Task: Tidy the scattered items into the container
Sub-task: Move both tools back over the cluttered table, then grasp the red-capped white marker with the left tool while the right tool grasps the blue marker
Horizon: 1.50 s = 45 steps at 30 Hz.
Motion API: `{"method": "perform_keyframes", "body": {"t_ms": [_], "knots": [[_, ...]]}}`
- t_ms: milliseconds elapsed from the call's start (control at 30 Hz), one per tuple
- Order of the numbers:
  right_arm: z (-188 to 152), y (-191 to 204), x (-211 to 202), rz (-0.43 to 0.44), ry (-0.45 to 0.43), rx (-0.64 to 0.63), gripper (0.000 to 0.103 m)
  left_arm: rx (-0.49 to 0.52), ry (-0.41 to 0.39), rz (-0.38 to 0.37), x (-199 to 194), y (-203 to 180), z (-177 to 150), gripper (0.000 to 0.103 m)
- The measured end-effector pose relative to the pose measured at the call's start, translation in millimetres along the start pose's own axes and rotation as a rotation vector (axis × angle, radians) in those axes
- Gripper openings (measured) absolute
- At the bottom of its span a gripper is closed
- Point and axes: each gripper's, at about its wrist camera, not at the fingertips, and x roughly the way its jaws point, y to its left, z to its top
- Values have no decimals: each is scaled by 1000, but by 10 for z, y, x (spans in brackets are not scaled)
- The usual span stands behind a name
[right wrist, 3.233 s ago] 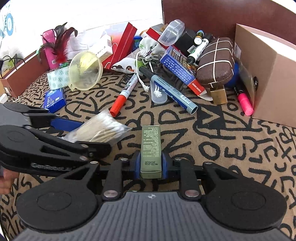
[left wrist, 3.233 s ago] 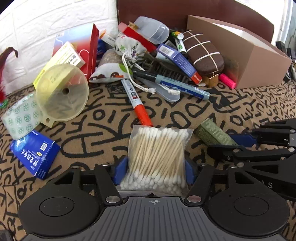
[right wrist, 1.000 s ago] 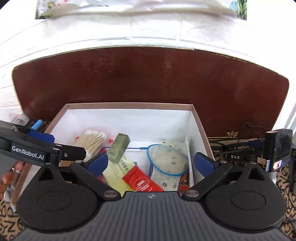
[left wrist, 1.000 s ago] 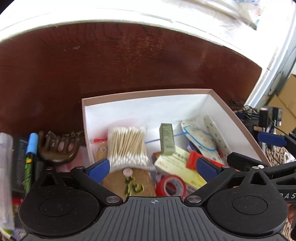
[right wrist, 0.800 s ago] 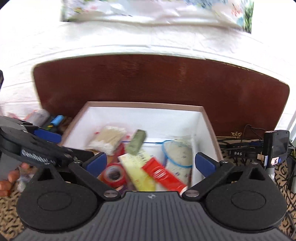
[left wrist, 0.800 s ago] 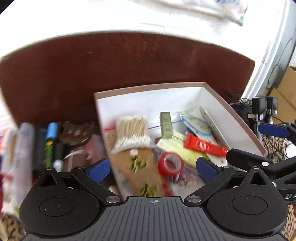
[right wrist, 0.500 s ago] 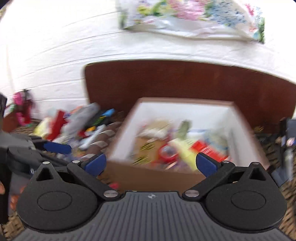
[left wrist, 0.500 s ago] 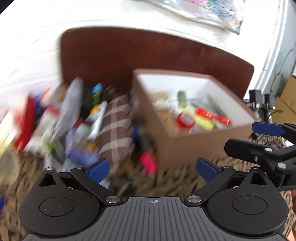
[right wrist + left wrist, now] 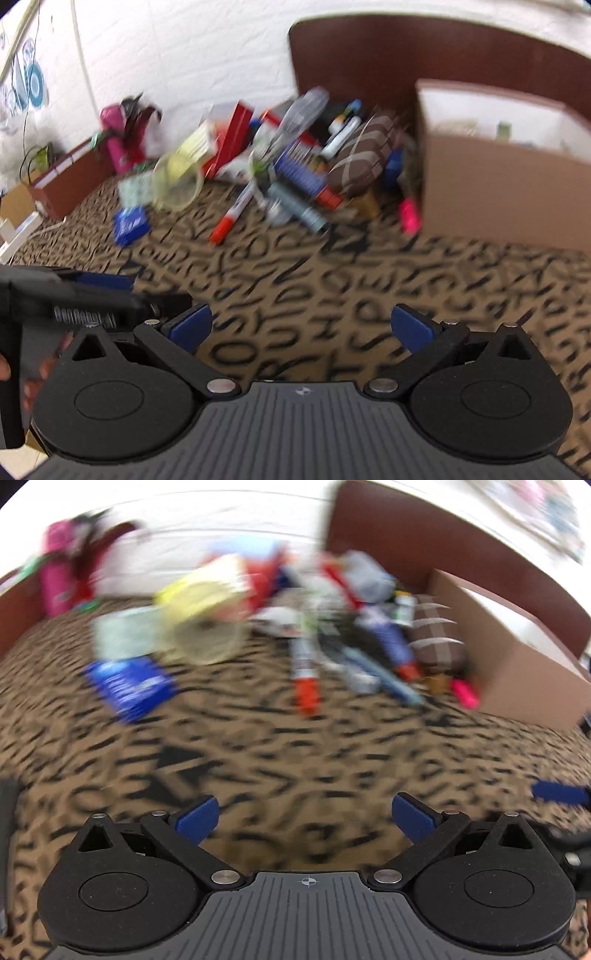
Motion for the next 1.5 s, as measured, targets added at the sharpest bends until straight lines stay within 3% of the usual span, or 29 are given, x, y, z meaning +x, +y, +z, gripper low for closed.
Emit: {"method": "perform_keyframes", "body": {"t_ms": [133,233,367,600,733,933,1033,1067,1100,1133,1300,1500], "knots": [[-40,177,129,16,31,-7,103,-61,-13,51,6,346,14,103],[30,300,240,33,35,-21,102,-72,-27,4,44,423,128,103],[155,365,376,-15,-7,-60,102,-30,-54,-59,196,303,322,101],[288,182,768,-107,27,-89,86,31,-24,-135,653,-58,572,93],[377,54,938,-117,19,-102,80,47,12,-139,928,-158,653,81],[535,-90,1259,-100,7,-118,67,68,-22,-106,1088,-226,742,61],[620,-96,1366,-98,-8,-155,58,82,-36,-76,1127,-228,751,36],[644,-99,1395,-94,-11,-160,54,86,-38,-64,1131,-221,749,19],[662,-100,1414,-91,-13,-161,44,85,-37,-61,1130,-201,748,12],[674,-94,1419,-88,-14,-159,34,80,-32,-69,1121,-173,747,12],[571,-3,1290,-80,1,-148,25,75,-4,-106,964,-78,625,12],[165,160,817,-29,65,-133,18,89,38,-148,548,29,228,11]]}}
